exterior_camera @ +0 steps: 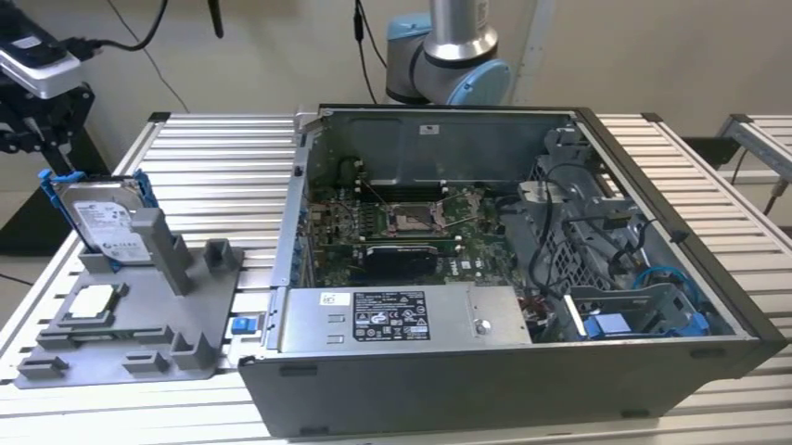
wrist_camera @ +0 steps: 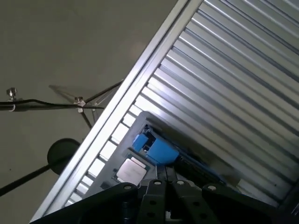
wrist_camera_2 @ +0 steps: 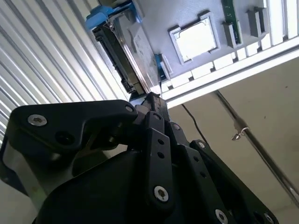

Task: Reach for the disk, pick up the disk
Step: 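Pick up the disk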

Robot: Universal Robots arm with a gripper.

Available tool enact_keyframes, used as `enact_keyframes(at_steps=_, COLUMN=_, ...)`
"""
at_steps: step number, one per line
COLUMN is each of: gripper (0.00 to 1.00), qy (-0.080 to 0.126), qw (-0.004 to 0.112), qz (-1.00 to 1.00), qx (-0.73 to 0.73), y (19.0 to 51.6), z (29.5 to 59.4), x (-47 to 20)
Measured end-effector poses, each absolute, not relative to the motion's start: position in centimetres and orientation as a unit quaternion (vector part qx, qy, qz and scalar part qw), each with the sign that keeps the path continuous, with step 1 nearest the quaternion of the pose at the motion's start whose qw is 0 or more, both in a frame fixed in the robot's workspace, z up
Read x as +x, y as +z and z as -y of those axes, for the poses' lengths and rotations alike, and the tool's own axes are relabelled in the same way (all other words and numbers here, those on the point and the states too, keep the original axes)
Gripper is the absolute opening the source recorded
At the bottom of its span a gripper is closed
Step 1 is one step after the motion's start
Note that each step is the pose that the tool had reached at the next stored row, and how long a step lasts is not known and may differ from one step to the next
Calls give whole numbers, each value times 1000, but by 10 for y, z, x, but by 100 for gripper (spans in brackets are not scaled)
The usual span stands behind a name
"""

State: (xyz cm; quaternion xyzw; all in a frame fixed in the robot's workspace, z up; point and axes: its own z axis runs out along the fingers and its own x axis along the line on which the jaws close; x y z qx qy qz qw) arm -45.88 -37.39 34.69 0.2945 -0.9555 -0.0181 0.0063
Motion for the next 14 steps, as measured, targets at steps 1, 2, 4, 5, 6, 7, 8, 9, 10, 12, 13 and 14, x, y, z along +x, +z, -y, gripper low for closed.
enact_keyframes(at_steps=1, gripper=0, qy=-18, qw=6, qz=953, qx=303, y=347, z=374, x=-459)
enact_keyframes(at_steps=2, gripper=0, qy=-18, qw=7, qz=950, qx=312, y=347, z=374, x=-459)
enact_keyframes(at_steps=4, gripper=0, qy=-18, qw=7, qz=944, qx=329, y=347, z=374, x=-459)
enact_keyframes(at_steps=5, gripper=0, qy=-18, qw=7, qz=941, qx=338, y=347, z=374, x=-459)
enact_keyframes(at_steps=6, gripper=0, qy=-18, qw=7, qz=938, qx=346, y=347, z=374, x=-459)
enact_keyframes(at_steps=7, gripper=0, qy=-18, qw=7, qz=935, qx=355, y=347, z=374, x=-459)
enact_keyframes(at_steps=8, gripper=0, qy=-18, qw=8, qz=931, qx=363, y=347, z=374, x=-459)
enact_keyframes(at_steps=9, gripper=0, qy=-17, qw=8, qz=928, qx=372, y=347, z=374, x=-459)
enact_keyframes(at_steps=10, gripper=0, qy=-17, qw=8, qz=925, qx=380, y=347, z=374, x=-459)
enact_keyframes(at_steps=12, gripper=0, qy=-17, qw=8, qz=918, qx=397, y=347, z=374, x=-459)
enact_keyframes(at_steps=13, gripper=0, qy=-17, qw=8, qz=914, qx=406, y=347, z=374, x=-459)
enact_keyframes(at_steps=14, gripper=0, qy=-17, qw=9, qz=910, qx=414, y=347, z=374, x=-459)
